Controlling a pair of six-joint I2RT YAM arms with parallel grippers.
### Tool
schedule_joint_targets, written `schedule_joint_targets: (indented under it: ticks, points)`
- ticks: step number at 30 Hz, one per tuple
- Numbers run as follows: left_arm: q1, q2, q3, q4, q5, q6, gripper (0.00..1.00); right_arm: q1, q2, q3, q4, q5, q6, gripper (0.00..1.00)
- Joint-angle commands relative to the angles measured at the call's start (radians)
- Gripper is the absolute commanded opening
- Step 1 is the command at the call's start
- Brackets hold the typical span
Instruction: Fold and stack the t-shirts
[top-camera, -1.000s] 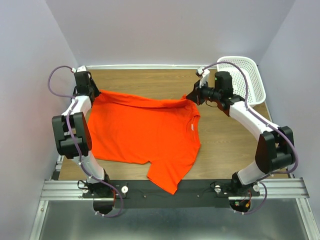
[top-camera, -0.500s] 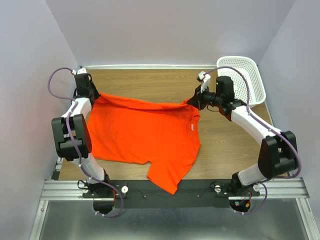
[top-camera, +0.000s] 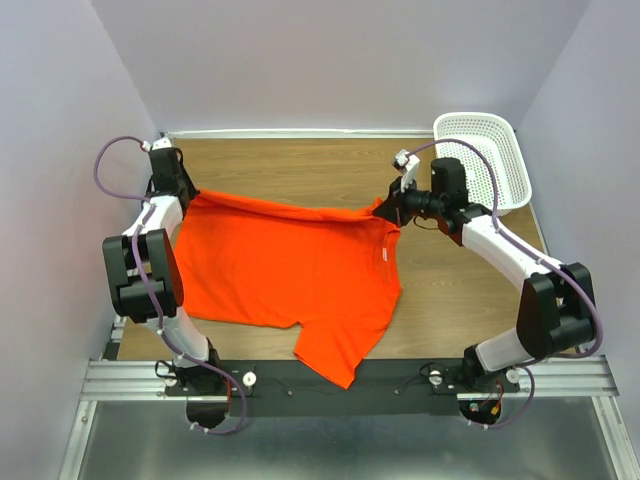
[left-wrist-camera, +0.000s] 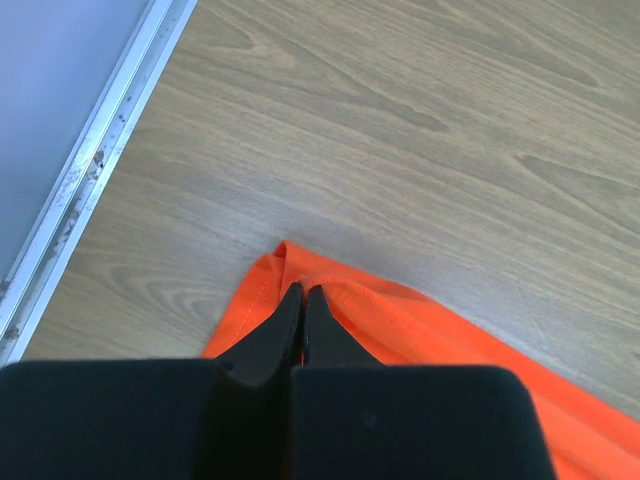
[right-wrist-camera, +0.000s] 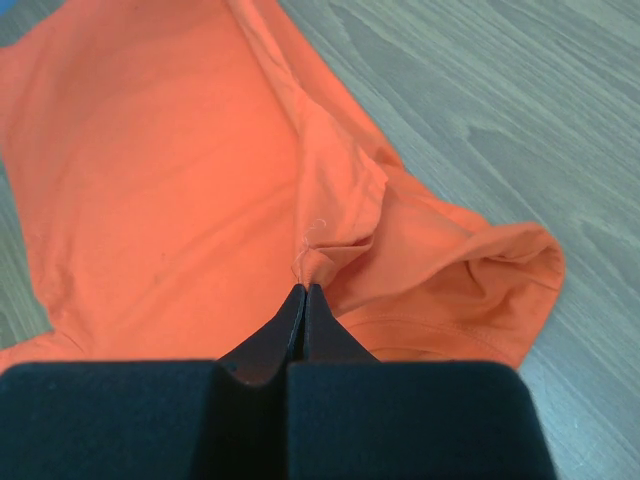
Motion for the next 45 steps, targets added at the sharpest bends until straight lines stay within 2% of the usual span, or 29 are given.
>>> schedule_joint_targets:
  ticks: [1, 20, 21, 22, 23, 26, 29, 39, 45]
  points:
    - [0.007, 0.016, 0.005, -0.010, -0.042, 0.012, 0.00, 0.011, -0.036, -0.019, -0.008, -0.040, -0.014, 0.01]
    - [0.007, 0.041, -0.012, -0.090, -0.034, 0.019, 0.01, 0.011, 0.005, -0.016, -0.038, -0.029, -0.042, 0.01]
    - [0.007, 0.041, -0.015, -0.096, -0.036, 0.017, 0.05, 0.012, 0.013, -0.015, -0.042, -0.029, -0.047, 0.01]
    - [0.007, 0.044, -0.015, -0.108, -0.033, 0.016, 0.20, 0.012, 0.016, -0.015, -0.047, -0.029, -0.050, 0.01]
    - [0.007, 0.042, -0.017, -0.116, -0.033, 0.016, 0.32, 0.012, 0.019, -0.013, -0.051, -0.029, -0.051, 0.01]
    - [0.010, 0.007, -0.023, -0.124, -0.035, 0.002, 0.54, 0.012, 0.028, -0.009, -0.070, -0.041, -0.062, 0.01]
    - [0.020, -0.080, -0.041, -0.107, -0.028, -0.020, 0.59, 0.014, 0.033, -0.010, -0.090, -0.058, -0.080, 0.01]
    - [0.026, -0.410, -0.194, 0.029, -0.008, -0.064, 0.61, 0.014, 0.050, -0.009, -0.150, -0.084, -0.126, 0.01]
    - [0.027, -0.521, -0.230, 0.028, 0.024, -0.049, 0.61, 0.023, 0.067, -0.013, -0.186, -0.086, -0.148, 0.01]
